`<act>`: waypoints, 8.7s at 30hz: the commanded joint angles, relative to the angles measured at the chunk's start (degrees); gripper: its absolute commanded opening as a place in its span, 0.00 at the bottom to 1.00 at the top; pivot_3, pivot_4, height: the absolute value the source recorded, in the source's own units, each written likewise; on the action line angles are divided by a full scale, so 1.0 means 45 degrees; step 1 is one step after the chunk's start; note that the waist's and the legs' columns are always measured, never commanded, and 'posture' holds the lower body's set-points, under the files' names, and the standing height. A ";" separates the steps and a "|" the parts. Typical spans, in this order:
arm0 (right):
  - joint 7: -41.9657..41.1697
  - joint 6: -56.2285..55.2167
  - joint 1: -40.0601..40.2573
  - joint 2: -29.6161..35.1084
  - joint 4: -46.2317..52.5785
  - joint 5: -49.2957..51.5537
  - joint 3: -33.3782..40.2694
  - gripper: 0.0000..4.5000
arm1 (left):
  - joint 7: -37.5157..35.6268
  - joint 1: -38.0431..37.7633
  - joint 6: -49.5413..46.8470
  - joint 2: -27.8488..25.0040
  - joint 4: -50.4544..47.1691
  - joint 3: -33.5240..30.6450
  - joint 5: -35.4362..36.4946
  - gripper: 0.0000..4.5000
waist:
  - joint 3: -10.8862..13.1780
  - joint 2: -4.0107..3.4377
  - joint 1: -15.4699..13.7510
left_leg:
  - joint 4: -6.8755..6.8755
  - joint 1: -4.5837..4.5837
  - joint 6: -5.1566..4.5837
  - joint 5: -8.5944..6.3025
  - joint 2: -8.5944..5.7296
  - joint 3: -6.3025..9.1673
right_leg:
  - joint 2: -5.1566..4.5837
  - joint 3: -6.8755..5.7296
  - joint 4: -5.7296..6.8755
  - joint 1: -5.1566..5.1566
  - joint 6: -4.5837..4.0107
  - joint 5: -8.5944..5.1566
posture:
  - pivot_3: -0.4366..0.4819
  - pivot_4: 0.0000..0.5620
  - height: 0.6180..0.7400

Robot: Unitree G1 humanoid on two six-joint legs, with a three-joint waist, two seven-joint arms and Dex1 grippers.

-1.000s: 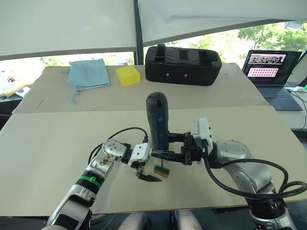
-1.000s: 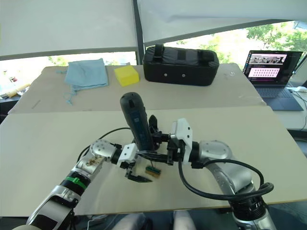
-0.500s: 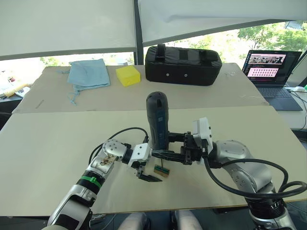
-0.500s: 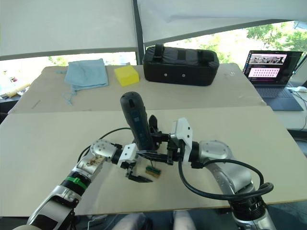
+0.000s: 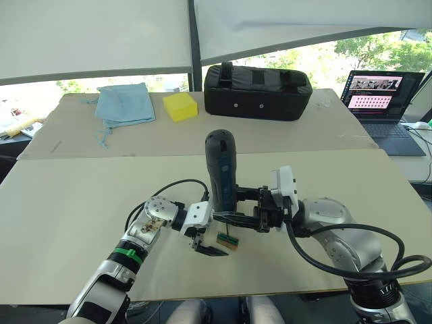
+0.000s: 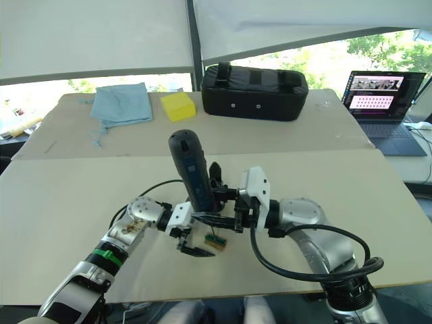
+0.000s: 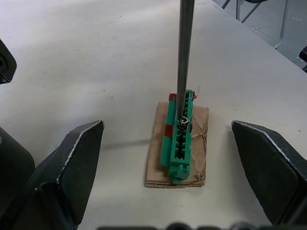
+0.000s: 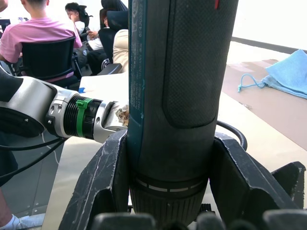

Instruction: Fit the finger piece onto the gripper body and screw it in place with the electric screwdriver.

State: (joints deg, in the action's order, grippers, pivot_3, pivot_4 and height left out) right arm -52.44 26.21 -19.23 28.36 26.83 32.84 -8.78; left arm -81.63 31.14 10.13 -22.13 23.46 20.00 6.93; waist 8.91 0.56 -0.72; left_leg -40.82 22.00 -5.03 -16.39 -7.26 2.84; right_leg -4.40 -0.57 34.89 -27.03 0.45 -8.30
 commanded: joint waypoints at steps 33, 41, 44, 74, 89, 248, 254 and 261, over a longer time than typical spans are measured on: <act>-0.0089 -0.0318 -0.0023 0.0016 0.0422 -0.0140 -0.0082 0.43 | 0.0011 0.0382 0.0590 0.0092 0.0337 -0.0039 -0.0010 1.00 | 0.0000 0.0000 -0.0005 | 0.0000 -0.0001 0.0000 0.0000 -0.0001 0.0001 | 0.0000 -0.0001 0.0000 0.0001 0.0000 0.0000 | 0.48 0.27 1.00; -0.0312 -0.0282 -0.0050 0.0187 0.0555 0.0098 0.0164 0.43 | 0.0062 0.0305 0.0468 0.0014 0.0200 -0.0123 0.0061 1.00 | 0.0000 0.0000 -0.0006 | -0.0001 -0.0003 0.0000 0.0000 0.0000 0.0000 | 0.0000 -0.0002 -0.0001 0.0004 0.0000 0.0000 | 0.48 0.27 1.00; -0.0096 0.0234 -0.0316 0.0181 0.1015 0.0953 0.0613 0.43 | 0.0139 0.0141 0.0212 -0.0175 -0.0194 -0.0274 0.0197 1.00 | 0.0000 0.0000 0.0003 | -0.0001 -0.0001 -0.0001 0.0000 0.0000 0.0000 | 0.0000 0.0000 -0.0001 0.0003 0.0000 0.0000 | 0.48 0.27 1.00; 0.2034 0.2420 -0.1267 0.1736 0.2598 0.3848 0.2614 0.43 | 0.7739 -0.1081 -0.4141 0.1833 -0.1721 -0.1463 -0.0412 0.89 | 0.0000 0.0001 -0.0220 | -0.0005 -0.0016 -0.0001 -0.0002 0.0003 -0.0001 | -0.0007 0.0010 -0.0011 0.0033 0.0003 0.0001 | 0.48 0.27 1.00; 0.1852 0.2390 -0.0606 0.2364 0.2897 0.3923 0.2924 0.43 | 0.2091 0.3684 0.1774 0.2585 0.6620 -0.1111 -0.0700 0.51 | 0.0005 0.0009 -0.0380 | -0.0012 0.0000 -0.0013 -0.0006 0.0001 0.0000 | -0.0015 -0.0015 -0.0039 0.0038 0.0011 0.0007 | 0.48 0.27 1.00; 0.4036 0.5738 -0.5289 0.0350 -0.0440 0.2439 0.2369 0.43 | 0.3514 0.2836 0.0933 0.3142 0.5462 -0.1734 -0.0855 0.51 | 0.0003 0.0007 -0.0360 | -0.0024 0.0014 -0.0041 -0.0023 0.0001 0.0005 | -0.0015 -0.0006 -0.0090 0.0052 0.0035 0.0033 | 0.48 0.27 1.00; 0.4962 0.6495 -0.5515 -0.0182 -0.0637 0.3204 0.2968 0.43 | 0.3546 0.2868 0.0954 0.3160 0.5500 -0.1744 -0.0863 0.51 | 0.0003 0.0007 -0.0350 | -0.0024 0.0013 -0.0040 -0.0022 0.0002 0.0005 | -0.0014 -0.0004 -0.0090 0.0051 0.0035 0.0033 | 0.48 0.27 1.00; 0.5742 0.7080 -0.5322 -0.0344 -0.0344 0.3901 0.3408 0.43 | 0.3535 0.2861 0.0982 0.3132 0.5501 -0.1744 -0.0872 0.51 | 0.0003 0.0007 -0.0350 | -0.0023 0.0016 -0.0041 -0.0023 0.0000 0.0005 | -0.0016 -0.0003 -0.0092 0.0050 0.0037 0.0035 | 0.48 0.27 1.00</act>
State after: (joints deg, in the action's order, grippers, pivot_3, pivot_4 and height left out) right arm -27.11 58.35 -42.04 27.19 22.44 48.47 3.60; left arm -66.37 43.17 13.98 -8.53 48.21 12.26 3.31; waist 8.92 0.59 -2.30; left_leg -40.92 22.07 -5.21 -16.49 -7.26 2.86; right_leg -4.46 -0.59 34.48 -26.81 0.61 -8.14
